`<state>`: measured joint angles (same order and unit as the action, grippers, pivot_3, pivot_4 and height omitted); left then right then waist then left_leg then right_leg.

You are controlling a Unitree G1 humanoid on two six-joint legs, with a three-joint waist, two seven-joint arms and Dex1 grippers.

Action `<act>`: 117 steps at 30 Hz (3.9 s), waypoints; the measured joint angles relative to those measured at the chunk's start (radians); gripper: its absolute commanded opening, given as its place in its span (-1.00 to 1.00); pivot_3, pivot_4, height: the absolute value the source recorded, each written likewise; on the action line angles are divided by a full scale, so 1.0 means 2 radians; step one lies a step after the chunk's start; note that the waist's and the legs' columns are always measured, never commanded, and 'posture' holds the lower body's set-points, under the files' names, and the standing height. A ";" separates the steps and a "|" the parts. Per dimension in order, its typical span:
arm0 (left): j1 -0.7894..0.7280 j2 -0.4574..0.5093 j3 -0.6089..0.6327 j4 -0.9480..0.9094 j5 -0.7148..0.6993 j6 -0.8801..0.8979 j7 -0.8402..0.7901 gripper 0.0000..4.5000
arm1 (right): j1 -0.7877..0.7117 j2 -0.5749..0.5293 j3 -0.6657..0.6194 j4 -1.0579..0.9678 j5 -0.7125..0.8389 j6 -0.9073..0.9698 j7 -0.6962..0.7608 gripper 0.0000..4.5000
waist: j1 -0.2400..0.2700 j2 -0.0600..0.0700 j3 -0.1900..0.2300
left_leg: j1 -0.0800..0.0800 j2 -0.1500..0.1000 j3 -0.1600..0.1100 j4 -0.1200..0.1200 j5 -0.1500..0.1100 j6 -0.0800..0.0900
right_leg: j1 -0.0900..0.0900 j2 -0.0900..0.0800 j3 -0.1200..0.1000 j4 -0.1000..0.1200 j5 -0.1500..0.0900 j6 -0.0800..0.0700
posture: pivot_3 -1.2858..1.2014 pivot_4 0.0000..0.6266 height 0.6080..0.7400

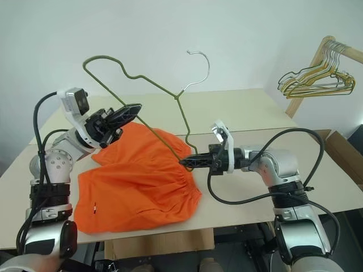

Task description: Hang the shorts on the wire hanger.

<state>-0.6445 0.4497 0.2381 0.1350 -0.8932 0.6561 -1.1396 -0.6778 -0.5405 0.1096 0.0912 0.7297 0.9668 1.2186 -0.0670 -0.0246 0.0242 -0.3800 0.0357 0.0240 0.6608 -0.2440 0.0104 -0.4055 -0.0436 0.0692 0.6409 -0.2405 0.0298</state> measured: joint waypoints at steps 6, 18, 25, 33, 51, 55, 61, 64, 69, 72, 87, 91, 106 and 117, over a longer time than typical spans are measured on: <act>0.047 0.016 -0.059 0.023 0.088 -0.044 -0.007 0.31 | 0.009 0.008 -0.049 -0.005 0.030 0.029 -0.041 -1.00 | -0.001 0.000 0.000 | 0.000 0.000 0.000 0.000 0.000 0.000 | 0.000 0.000 0.000 0.000 0.000 0.000 | 0.00 -1.00 1.00; 0.127 0.155 -0.158 -0.015 0.274 -0.224 -0.097 0.99 | 0.118 -0.172 -0.095 0.006 0.054 0.181 -0.063 -1.00 | 0.000 0.000 0.000 | -0.002 0.000 0.001 0.000 0.000 0.000 | -0.002 -0.001 0.000 -0.001 0.000 0.000 | 0.00 -1.00 1.00; 0.144 0.198 -0.180 -0.063 0.299 -0.281 -0.153 0.99 | 0.149 -0.278 -0.005 0.052 0.037 0.208 0.034 -1.00 | -0.001 0.002 0.001 | -0.001 0.000 0.002 0.000 0.000 0.000 | -0.002 0.000 0.001 -0.001 -0.002 0.003 | 0.00 -1.00 1.00; 0.173 0.207 -0.182 -0.080 0.308 -0.294 -0.162 0.99 | 0.152 -0.301 0.096 0.076 -0.016 0.171 0.106 -1.00 | -0.001 0.003 0.002 | -0.001 0.001 0.002 0.000 0.000 0.000 | -0.002 0.000 0.001 0.000 -0.003 0.004 | 0.00 -1.00 1.00; 0.230 0.222 -0.174 -0.090 0.308 -0.283 -0.146 0.99 | 0.145 -0.251 0.093 0.100 -0.030 0.152 0.129 -1.00 | 0.002 0.003 0.002 | -0.001 0.001 0.002 0.000 0.000 0.000 | -0.002 0.000 0.001 0.000 -0.002 0.004 | 0.02 -1.00 1.00; 0.231 0.222 -0.174 -0.108 0.308 -0.278 -0.139 0.99 | 0.144 -0.251 0.102 0.086 -0.031 0.144 0.147 -1.00 | 0.005 0.003 0.002 | -0.001 0.001 0.002 0.000 0.000 0.000 | -0.002 0.000 0.001 0.000 -0.003 0.004 | 0.03 -1.00 1.00; 0.242 0.221 -0.182 -0.114 0.331 -0.289 -0.120 0.99 | 0.093 -0.213 0.139 0.134 -0.064 0.140 0.150 -1.00 | 0.004 0.003 0.002 | 0.001 0.001 0.003 0.000 0.000 0.000 | -0.001 0.000 0.001 0.000 -0.002 0.004 | 0.04 -1.00 1.00; 0.240 0.209 -0.184 -0.116 0.334 -0.292 -0.106 0.99 | 0.057 -0.186 0.156 0.191 -0.092 0.129 0.149 -1.00 | 0.009 0.003 0.002 | 0.001 0.001 0.003 0.000 0.000 0.000 | -0.001 0.000 0.001 0.000 -0.002 0.003 | 0.05 -1.00 1.00; 0.236 0.206 -0.185 -0.123 0.334 -0.284 -0.093 0.99 | 0.000 -0.170 0.180 0.257 -0.132 0.112 0.160 -1.00 | 0.015 0.003 0.002 | 0.001 0.001 0.002 0.000 0.000 0.000 | -0.001 0.000 0.001 0.000 -0.001 0.002 | 0.06 -1.00 1.00; 0.239 0.206 -0.185 -0.126 0.335 -0.284 -0.089 0.99 | -0.009 -0.165 0.197 0.275 -0.143 0.109 0.165 -1.00 | 0.017 0.003 0.002 | 0.000 0.001 0.002 0.000 0.000 0.000 | -0.001 0.000 0.001 0.000 -0.001 0.001 | 0.07 -1.00 1.00; 0.247 0.203 -0.197 -0.137 0.350 -0.292 -0.080 0.99 | 0.024 -0.295 0.318 0.142 -0.017 0.095 0.169 -1.00 | 0.024 0.003 0.002 | 0.002 0.001 0.003 0.000 0.000 0.000 | 0.000 0.000 0.001 0.001 -0.003 0.003 | 0.05 -1.00 1.00; 0.242 0.200 -0.203 -0.126 0.356 -0.297 -0.080 0.99 | 0.011 -0.286 0.318 0.166 -0.004 0.095 0.169 -1.00 | 0.025 0.004 0.002 | 0.002 0.001 0.003 0.000 0.000 0.000 | 0.000 0.000 0.001 0.001 -0.003 0.003 | 0.04 -1.00 1.00; 0.239 0.189 -0.211 -0.117 0.368 -0.307 -0.073 0.99 | -0.074 -0.178 0.347 0.297 -0.026 0.076 0.169 -1.00 | 0.027 0.004 0.002 | 0.001 0.001 0.003 0.000 0.000 0.000 | -0.001 0.000 0.001 0.001 -0.001 -0.001 | 0.08 -1.00 1.00; 0.251 0.189 -0.211 -0.121 0.372 -0.307 -0.057 0.99 | -0.128 -0.078 0.289 0.441 -0.074 0.054 0.170 -1.00 | 0.031 0.004 0.002 | 0.001 0.001 0.003 0.000 0.000 0.000 | -0.001 0.000 0.001 0.002 0.000 -0.001 | 0.10 -1.00 1.00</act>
<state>-0.1427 0.8268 -0.1837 -0.1067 -0.1499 0.0419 -1.2535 -0.9338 -0.6973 0.6882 0.9735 0.5826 1.0754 1.5577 -0.0041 -0.0172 0.0276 -0.3787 0.0378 0.0291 0.6617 -0.2440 0.0108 -0.4074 -0.0432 0.0707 0.6443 -0.2414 0.0281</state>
